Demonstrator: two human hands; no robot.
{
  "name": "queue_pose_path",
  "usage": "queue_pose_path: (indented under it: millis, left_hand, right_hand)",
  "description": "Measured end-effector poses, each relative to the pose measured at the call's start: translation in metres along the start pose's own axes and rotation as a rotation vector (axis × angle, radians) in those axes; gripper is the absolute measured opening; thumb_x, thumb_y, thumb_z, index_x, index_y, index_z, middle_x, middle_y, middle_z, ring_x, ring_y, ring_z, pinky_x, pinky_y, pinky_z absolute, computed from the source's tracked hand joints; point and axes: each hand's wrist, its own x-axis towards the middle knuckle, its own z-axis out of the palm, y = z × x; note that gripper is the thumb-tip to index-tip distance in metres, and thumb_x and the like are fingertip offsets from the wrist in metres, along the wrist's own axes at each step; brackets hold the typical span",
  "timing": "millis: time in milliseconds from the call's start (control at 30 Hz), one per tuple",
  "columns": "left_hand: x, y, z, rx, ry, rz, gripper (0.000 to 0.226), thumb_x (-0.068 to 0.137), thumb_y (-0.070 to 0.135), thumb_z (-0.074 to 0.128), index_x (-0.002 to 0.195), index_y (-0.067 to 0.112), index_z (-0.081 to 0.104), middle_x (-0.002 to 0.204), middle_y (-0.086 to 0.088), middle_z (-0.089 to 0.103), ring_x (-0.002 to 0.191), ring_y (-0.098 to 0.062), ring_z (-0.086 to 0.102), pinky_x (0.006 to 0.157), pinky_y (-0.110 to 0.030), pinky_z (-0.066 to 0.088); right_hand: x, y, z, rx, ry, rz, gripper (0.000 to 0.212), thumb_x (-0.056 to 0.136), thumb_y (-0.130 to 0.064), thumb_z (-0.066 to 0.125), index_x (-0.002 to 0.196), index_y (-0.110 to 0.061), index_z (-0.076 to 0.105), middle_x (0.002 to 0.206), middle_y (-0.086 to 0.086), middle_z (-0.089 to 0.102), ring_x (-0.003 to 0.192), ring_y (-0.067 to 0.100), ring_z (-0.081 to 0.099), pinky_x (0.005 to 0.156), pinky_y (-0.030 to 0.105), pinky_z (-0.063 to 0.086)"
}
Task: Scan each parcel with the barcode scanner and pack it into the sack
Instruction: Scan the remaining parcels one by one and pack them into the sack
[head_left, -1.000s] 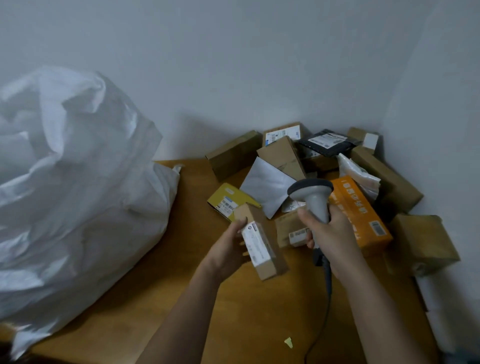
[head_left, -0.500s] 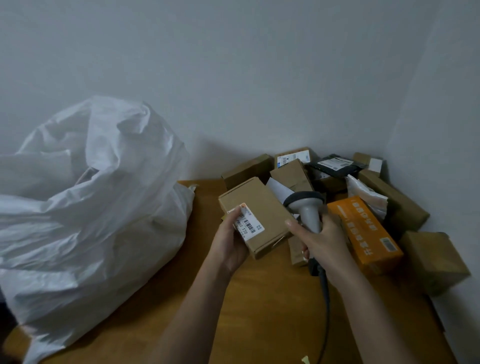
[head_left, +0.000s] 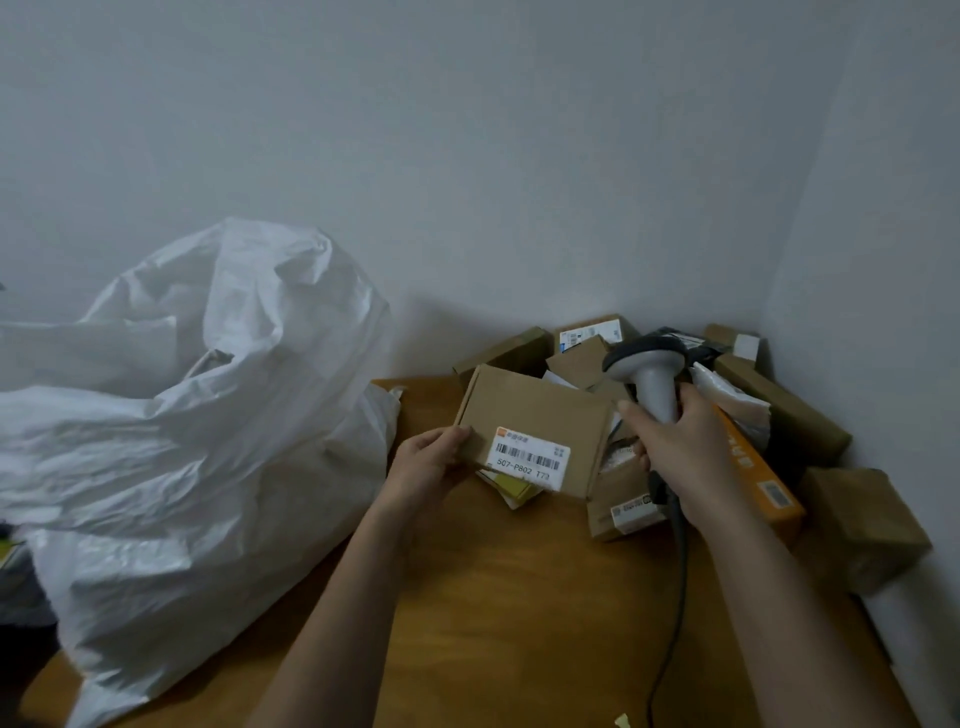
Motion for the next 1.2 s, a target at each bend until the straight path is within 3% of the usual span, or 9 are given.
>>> queue_pose_path:
  millis: [67,200,467,567,767,867,1000,1100,1200]
  left_hand:
    - [0.003,-0.006,-0.001,-0.089,0.102,-0.024,0.021,0.093,0.02,0.063,0.101,0.001,0.066,0.099,-0.017,0.073,0.09,-0.024,0.073,0.069,-0.026,0.057]
    - [0.008,-0.015,-0.002,-0.242,0.311,-0.074,0.019,0.093,0.009,0.064,0.104,-0.005,0.059,0.107,-0.022,0.066,0.096,-0.031,0.069,0.07,-0.031,0.059]
    - [0.002,-0.015,0.006,-0.333,0.414,-0.08,0.043,0.094,0.01,0.062,0.131,-0.007,0.048,0.12,-0.024,0.06,0.105,-0.03,0.064,0.085,-0.034,0.056]
    - [-0.001,-0.013,0.011,-0.361,0.427,-0.071,0.046,0.094,0.011,0.062,0.134,-0.007,0.046,0.122,-0.024,0.059,0.105,-0.03,0.064,0.09,-0.035,0.055]
    - [-0.007,-0.01,0.02,-0.412,0.442,-0.06,0.045,0.095,0.013,0.06,0.133,-0.006,0.046,0.116,-0.021,0.06,0.093,-0.026,0.065,0.068,-0.029,0.056]
    - [-0.007,-0.011,0.022,-0.416,0.44,-0.057,0.045,0.095,0.013,0.06,0.134,-0.006,0.046,0.105,-0.018,0.06,0.093,-0.026,0.065,0.073,-0.03,0.056]
    - [-0.009,-0.006,0.025,-0.415,0.415,-0.015,0.047,0.094,0.013,0.061,0.134,-0.007,0.046,0.108,-0.019,0.061,0.093,-0.026,0.066,0.079,-0.031,0.056]
    - [-0.017,0.01,0.027,-0.422,0.397,0.086,0.044,0.09,0.015,0.066,0.128,-0.003,0.051,0.113,-0.019,0.063,0.096,-0.026,0.07,0.078,-0.031,0.06]
    - [-0.026,0.037,0.026,-0.432,0.389,0.259,0.036,0.09,0.019,0.066,0.12,0.002,0.056,0.119,-0.019,0.064,0.101,-0.025,0.07,0.088,-0.034,0.058]
  right_hand:
    - [-0.008,-0.01,-0.004,0.016,-0.018,-0.034,0.018,0.092,-0.044,0.06,0.093,-0.026,0.056,0.08,0.011,0.065,0.059,0.012,0.061,0.047,0.023,0.046]
    - [-0.027,-0.034,-0.017,0.057,-0.215,-0.032,0.03,0.098,-0.049,0.046,0.094,-0.024,0.061,0.064,0.005,0.063,0.049,0.008,0.058,0.051,0.026,0.047]
    - [-0.056,-0.073,-0.042,-0.016,-0.45,-0.148,0.035,0.103,-0.039,0.04,0.097,-0.014,0.063,0.056,0.002,0.058,0.054,0.015,0.056,0.055,0.031,0.045]
    - [-0.062,-0.085,-0.052,-0.021,-0.459,-0.174,0.034,0.103,-0.04,0.04,0.1,-0.015,0.063,0.055,0.001,0.057,0.053,0.016,0.055,0.053,0.028,0.044]
    - [-0.068,-0.097,-0.064,-0.012,-0.447,-0.208,0.033,0.102,-0.041,0.039,0.099,-0.017,0.061,0.052,0.0,0.056,0.05,0.013,0.053,0.053,0.028,0.042]
    - [-0.069,-0.098,-0.068,-0.007,-0.43,-0.213,0.032,0.102,-0.042,0.038,0.098,-0.018,0.06,0.052,0.0,0.056,0.047,0.009,0.052,0.051,0.025,0.041]
    - [-0.064,-0.098,-0.062,0.06,-0.416,-0.195,0.033,0.102,-0.043,0.039,0.099,-0.018,0.061,0.053,0.0,0.057,0.047,0.008,0.053,0.05,0.024,0.043]
    - [-0.06,-0.095,-0.053,0.166,-0.374,-0.145,0.032,0.101,-0.043,0.041,0.099,-0.018,0.061,0.054,0.001,0.058,0.048,0.01,0.054,0.051,0.027,0.044]
    - [-0.054,-0.092,-0.042,0.236,-0.308,-0.101,0.029,0.1,-0.046,0.042,0.096,-0.022,0.059,0.057,0.004,0.059,0.047,0.01,0.054,0.047,0.026,0.043]
